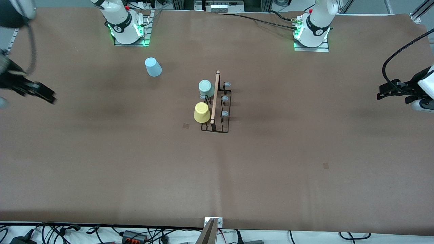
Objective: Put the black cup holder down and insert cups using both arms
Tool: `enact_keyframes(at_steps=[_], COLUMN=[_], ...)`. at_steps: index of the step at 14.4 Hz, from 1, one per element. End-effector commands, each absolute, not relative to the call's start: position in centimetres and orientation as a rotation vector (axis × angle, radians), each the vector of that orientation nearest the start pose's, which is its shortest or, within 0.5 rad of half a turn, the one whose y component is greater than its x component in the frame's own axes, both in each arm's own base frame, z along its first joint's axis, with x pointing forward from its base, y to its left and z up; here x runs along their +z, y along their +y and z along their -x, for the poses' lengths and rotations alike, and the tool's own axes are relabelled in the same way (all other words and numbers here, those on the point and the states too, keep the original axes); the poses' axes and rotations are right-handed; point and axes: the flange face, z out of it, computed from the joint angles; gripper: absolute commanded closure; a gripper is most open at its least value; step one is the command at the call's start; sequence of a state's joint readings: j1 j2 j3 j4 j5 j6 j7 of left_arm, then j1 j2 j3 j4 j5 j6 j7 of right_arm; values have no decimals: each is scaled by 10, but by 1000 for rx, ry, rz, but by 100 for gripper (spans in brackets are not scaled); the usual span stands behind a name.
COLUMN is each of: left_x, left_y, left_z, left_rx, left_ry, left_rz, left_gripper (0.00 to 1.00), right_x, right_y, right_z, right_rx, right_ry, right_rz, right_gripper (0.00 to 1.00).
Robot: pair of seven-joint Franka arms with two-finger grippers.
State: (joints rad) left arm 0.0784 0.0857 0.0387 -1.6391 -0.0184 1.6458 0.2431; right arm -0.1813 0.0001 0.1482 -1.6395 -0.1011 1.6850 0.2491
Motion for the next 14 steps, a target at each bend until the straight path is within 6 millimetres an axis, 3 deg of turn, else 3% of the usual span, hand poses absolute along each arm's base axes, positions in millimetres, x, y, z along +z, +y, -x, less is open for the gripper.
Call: enact_keyframes(at_steps=[1, 4, 7, 14], left_x=[556, 556, 555, 556], left_y=[68, 69, 69, 71], left_z=[-579, -579, -579, -578], left_rx=[104, 101, 109, 104], left_ry=[203, 201, 201, 196], left_rz=[3139, 3139, 3139, 3139], left_gripper=[0, 0, 0, 0], right_x=[633, 630, 641, 643], right_y=[-30, -42, -29, -41], right_z=[-545, -546, -544, -551], right_rx=[6, -8, -30, -42], right_ry=[445, 312, 216, 244], right_rz=[3167, 3069, 3171, 3179], right_gripper=[0, 0, 0, 0])
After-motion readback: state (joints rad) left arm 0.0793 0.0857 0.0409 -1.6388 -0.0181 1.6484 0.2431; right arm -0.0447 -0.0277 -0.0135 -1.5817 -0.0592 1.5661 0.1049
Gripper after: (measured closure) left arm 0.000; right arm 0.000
